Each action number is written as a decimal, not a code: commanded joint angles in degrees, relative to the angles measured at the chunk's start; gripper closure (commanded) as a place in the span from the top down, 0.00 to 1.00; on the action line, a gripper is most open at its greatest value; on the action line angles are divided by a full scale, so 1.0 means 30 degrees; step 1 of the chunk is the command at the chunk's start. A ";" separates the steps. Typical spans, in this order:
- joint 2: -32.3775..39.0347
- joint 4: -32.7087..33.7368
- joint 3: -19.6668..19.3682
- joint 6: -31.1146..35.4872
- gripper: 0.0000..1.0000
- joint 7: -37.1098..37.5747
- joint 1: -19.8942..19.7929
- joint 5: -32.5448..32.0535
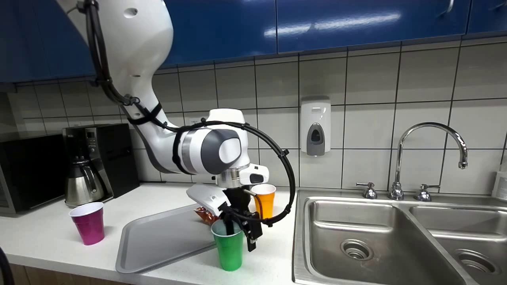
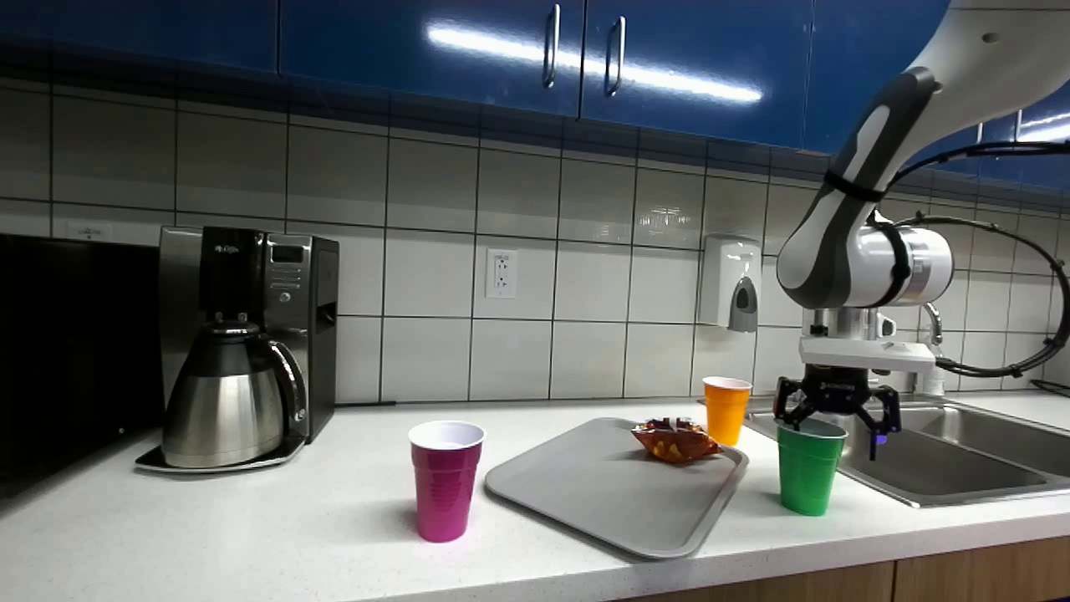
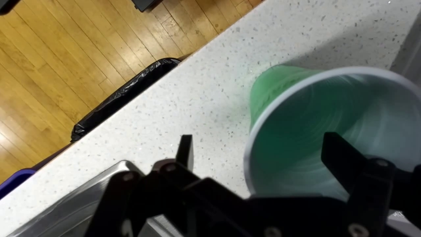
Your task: Remove the yellow and green cups from the tray
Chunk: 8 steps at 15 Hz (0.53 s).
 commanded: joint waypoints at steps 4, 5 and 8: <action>-0.2561 -0.0678 -0.0122 -0.0540 1.00 0.0017 0.0079 -0.0920; -0.2966 -0.0777 -0.0046 -0.0618 1.00 0.0003 0.0052 -0.0978; -0.3926 -0.1021 0.0232 -0.0690 1.00 0.0103 -0.0025 -0.1180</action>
